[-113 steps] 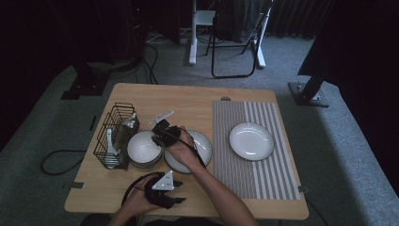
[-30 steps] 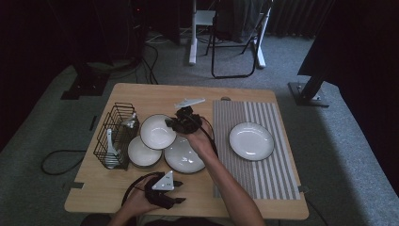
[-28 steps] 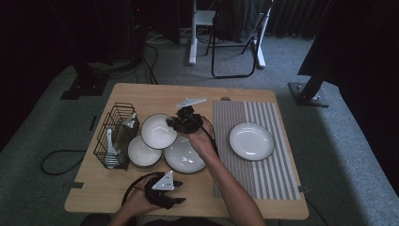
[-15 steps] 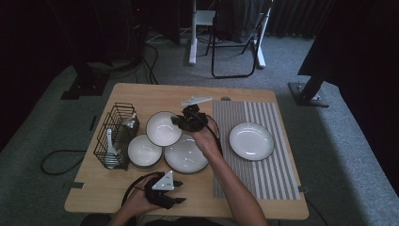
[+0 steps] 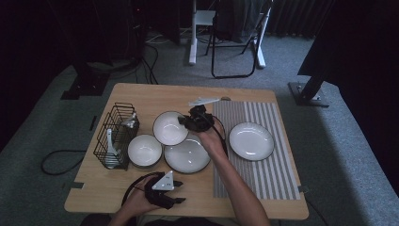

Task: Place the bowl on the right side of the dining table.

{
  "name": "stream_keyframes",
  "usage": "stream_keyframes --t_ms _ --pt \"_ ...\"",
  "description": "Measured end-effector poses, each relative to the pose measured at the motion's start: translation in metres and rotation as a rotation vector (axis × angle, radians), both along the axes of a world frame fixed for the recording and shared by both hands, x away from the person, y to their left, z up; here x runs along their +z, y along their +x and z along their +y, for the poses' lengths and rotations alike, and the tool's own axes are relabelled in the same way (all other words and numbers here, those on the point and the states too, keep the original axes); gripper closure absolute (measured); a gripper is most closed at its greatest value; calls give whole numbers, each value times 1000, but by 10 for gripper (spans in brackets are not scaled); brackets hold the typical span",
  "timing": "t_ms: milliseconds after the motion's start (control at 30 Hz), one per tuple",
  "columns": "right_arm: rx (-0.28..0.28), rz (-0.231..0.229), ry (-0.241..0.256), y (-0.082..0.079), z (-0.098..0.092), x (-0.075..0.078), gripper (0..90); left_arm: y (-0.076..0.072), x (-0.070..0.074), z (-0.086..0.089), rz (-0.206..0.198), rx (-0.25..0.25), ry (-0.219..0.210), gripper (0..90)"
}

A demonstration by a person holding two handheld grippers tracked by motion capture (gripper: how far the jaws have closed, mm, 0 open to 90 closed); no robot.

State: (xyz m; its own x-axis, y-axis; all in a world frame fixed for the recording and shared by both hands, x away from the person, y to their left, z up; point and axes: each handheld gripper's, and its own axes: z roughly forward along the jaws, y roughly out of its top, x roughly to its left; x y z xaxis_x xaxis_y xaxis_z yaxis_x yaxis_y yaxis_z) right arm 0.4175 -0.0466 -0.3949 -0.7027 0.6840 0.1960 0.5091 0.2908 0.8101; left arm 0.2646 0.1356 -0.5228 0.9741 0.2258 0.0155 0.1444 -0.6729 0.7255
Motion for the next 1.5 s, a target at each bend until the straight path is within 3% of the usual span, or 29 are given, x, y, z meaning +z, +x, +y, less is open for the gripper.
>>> stream_keyframes --t_ms 633,1500 --pt "-58 12 7 2 -23 -7 810 0 0 0 0 1 0 424" --pt "-160 31 18 5 -71 -18 810 0 0 0 2 4 -1 426"
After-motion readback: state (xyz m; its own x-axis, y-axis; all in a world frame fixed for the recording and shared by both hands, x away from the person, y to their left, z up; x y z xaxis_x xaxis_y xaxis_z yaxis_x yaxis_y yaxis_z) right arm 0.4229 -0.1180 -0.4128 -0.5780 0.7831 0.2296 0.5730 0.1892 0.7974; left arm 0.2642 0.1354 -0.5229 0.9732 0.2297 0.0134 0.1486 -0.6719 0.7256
